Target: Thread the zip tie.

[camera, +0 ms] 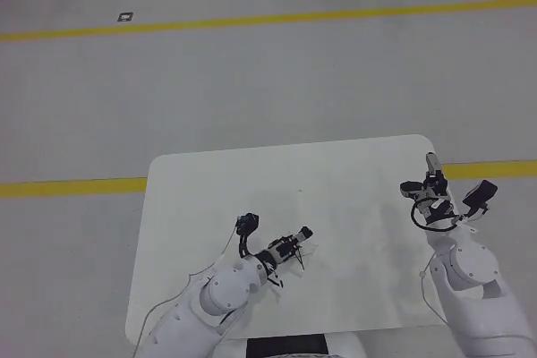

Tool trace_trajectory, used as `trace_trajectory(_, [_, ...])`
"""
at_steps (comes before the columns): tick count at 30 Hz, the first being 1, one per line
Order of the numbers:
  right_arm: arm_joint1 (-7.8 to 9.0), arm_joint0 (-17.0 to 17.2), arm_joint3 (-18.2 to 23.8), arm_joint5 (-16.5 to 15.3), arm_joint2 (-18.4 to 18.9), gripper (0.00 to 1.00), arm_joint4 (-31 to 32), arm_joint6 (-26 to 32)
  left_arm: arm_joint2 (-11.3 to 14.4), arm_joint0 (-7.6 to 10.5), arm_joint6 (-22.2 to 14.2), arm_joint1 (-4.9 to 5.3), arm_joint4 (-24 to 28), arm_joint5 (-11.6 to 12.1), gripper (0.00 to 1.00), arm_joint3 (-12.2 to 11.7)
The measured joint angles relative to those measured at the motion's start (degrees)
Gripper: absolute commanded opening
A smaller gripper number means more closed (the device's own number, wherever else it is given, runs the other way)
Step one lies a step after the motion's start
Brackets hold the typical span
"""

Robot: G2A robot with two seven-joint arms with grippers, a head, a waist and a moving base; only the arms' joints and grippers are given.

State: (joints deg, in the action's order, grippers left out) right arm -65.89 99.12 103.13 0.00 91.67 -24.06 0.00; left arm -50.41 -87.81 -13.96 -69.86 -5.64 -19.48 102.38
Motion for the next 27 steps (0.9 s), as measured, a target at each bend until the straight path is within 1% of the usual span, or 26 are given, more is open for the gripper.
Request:
trace_trajectory(2, [0.00,0.00,0.00,0.00,0.00,1.00,0.00,0.00,0.42,0.01,0.73,-0.36,0.57,0.00,1.00,-0.32])
trace_trajectory(6, [0.00,0.00,0.00,0.00,0.00,1.00,0.00,0.00,0.95,-0.46,4.55,-1.01,-1.54,0.00,1.00,-0.31])
trace_trajectory(7, [0.00,0.00,0.00,0.00,0.00,1.00,0.00,0.00,0.99,-0.50,4.93,-1.10,-2.22,0.00,1.00,-0.27])
trace_trajectory(9, [0.00,0.00,0.00,0.00,0.00,1.00,0.00,0.00,1.01,-0.49,5.09,-1.15,-2.97,0.00,1.00,-0.26])
trace_trajectory(16, [0.00,0.00,0.00,0.00,0.00,1.00,0.00,0.00,1.01,-0.47,5.02,-1.14,-2.90,0.00,1.00,-0.28])
trace_trajectory(20, [0.00,0.00,0.00,0.00,0.00,1.00,0.00,0.00,1.97,-0.13,5.00,-1.24,-5.02,0.00,1.00,-1.23])
trace_trajectory(22, [0.00,0.00,0.00,0.00,0.00,1.00,0.00,0.00,2.13,-0.06,5.29,-1.40,-5.96,0.00,1.00,-2.07])
trace_trajectory(27, [0.00,0.00,0.00,0.00,0.00,1.00,0.00,0.00,2.54,0.21,4.78,-2.07,-7.22,0.00,1.00,-2.97])
